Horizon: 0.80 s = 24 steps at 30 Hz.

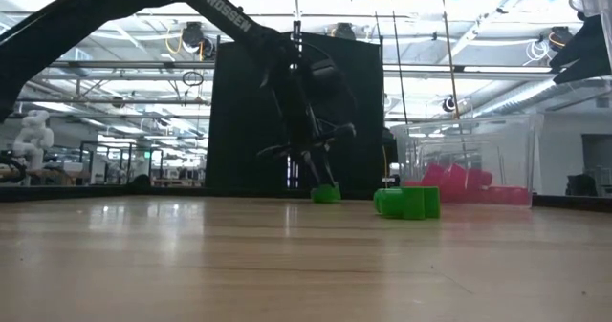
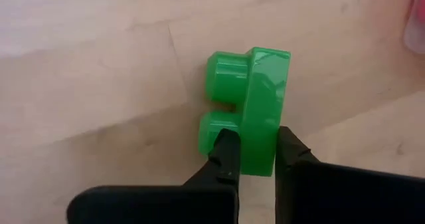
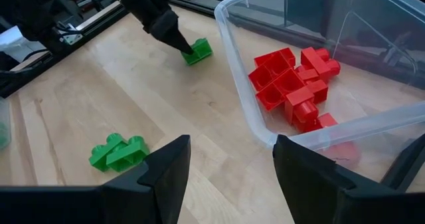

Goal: Sort blocks
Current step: Put the green game piece into the bottom left transparent bin

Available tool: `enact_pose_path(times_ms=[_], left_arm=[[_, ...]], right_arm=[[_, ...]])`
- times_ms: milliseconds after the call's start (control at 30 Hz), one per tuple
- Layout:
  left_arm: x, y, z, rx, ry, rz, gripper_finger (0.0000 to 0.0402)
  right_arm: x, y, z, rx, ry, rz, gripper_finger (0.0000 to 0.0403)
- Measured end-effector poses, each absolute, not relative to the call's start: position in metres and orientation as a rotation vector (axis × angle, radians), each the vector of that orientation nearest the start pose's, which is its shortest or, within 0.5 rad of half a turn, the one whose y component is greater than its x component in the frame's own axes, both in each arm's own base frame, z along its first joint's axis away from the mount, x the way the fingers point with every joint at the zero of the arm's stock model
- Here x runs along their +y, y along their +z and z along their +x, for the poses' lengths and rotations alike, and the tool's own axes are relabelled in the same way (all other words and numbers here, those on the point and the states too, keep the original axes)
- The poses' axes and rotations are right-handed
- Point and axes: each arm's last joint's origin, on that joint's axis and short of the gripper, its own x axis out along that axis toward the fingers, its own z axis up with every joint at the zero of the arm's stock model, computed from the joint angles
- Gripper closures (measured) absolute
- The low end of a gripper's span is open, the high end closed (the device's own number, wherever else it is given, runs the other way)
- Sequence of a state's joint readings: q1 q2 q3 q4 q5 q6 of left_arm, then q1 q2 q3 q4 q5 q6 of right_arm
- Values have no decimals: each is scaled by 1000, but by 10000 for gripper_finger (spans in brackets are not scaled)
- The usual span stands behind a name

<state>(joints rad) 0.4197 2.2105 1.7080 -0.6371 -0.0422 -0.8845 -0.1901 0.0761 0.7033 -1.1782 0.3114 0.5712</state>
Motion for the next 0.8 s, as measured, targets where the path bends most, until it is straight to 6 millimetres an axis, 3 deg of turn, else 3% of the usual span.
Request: enact_pose_path(times_ms=[267, 600, 700, 800], left_arm=[[163, 178, 431, 996, 807, -947, 401], [103, 215, 444, 1162, 710, -727, 401], [96, 222, 449, 1102, 770, -638, 401], [107, 236, 453, 1033, 738, -615, 401]], right_arm=[[-9, 266, 0, 401, -632, 511, 195], [-9, 266, -1, 400, -633, 511, 195], [-9, 266, -1, 400, -633, 511, 195], [-9, 266, -1, 398, -634, 516, 195]])
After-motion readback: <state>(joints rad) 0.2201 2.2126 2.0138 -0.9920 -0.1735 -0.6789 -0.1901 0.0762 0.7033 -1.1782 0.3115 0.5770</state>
